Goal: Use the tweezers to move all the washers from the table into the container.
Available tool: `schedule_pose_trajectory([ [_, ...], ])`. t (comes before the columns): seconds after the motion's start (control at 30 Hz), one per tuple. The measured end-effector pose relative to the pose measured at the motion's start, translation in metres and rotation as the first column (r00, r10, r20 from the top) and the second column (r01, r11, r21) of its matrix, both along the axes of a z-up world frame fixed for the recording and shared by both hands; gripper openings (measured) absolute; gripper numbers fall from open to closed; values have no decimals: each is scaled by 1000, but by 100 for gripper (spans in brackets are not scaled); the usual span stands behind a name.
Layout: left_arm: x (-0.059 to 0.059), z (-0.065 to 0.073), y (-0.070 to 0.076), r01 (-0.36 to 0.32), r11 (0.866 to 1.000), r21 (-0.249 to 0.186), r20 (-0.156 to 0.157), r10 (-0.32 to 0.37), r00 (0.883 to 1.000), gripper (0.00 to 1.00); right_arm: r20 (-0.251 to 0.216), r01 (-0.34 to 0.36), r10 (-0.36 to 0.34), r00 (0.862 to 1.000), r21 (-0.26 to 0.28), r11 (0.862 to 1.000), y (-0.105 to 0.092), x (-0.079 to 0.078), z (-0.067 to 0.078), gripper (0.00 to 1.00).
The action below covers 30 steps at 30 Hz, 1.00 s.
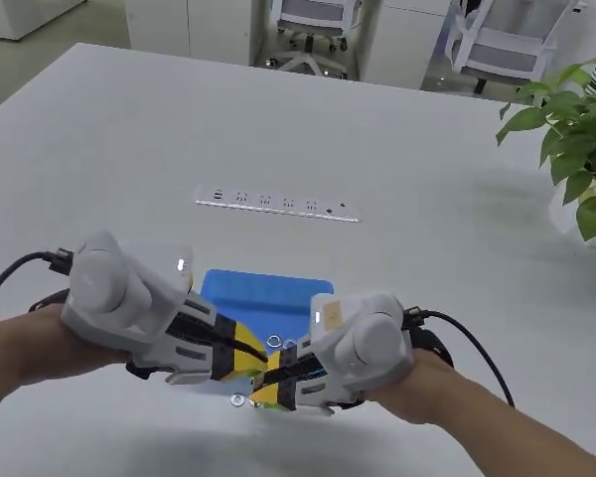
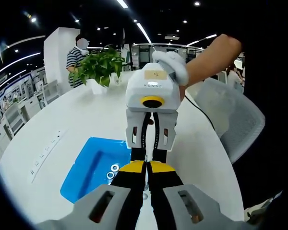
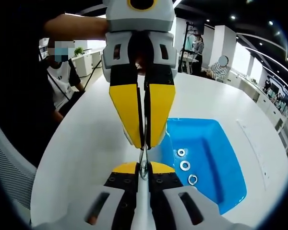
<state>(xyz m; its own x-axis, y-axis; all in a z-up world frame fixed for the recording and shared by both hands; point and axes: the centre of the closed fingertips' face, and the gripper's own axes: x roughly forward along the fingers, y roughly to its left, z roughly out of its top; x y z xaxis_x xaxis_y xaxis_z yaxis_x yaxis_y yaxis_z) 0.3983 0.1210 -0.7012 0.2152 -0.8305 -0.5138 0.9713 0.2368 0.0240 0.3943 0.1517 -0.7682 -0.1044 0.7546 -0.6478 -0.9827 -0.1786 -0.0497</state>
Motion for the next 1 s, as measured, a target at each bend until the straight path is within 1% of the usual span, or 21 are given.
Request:
schedule_pose_trajectory([
  [0.2,0,0,-1,-4,1000,1,-3,4,1000,6,-15,15,-15,1000,8,1000,0,1,0,8],
  [0.57,-2,2,0,-12,1000,8,-5,12,1000,7,-20,20,-20,1000,8,1000,-1,-1,0,8],
  [0.73,-3,6,1,-22,1000,1,-2,22,1000,12,-20,24,-24,1000,8,1000,-3,-1,3,8],
  [0.8,-3,8,2,-27,1000,0,1,27,1000,15,-17,23,-23,1000,11,1000,-3,-1,5,8],
  [0.87,-3,8,3,-36,999,-5,-10,36,999,19,-13,22,-22,1000,12,1000,-3,-1,8,8],
  [1.0,-4,9,6,-50,999,-7,-16,50,999,25,-9,17,-16,1000,18,1000,-1,-2,15,8],
])
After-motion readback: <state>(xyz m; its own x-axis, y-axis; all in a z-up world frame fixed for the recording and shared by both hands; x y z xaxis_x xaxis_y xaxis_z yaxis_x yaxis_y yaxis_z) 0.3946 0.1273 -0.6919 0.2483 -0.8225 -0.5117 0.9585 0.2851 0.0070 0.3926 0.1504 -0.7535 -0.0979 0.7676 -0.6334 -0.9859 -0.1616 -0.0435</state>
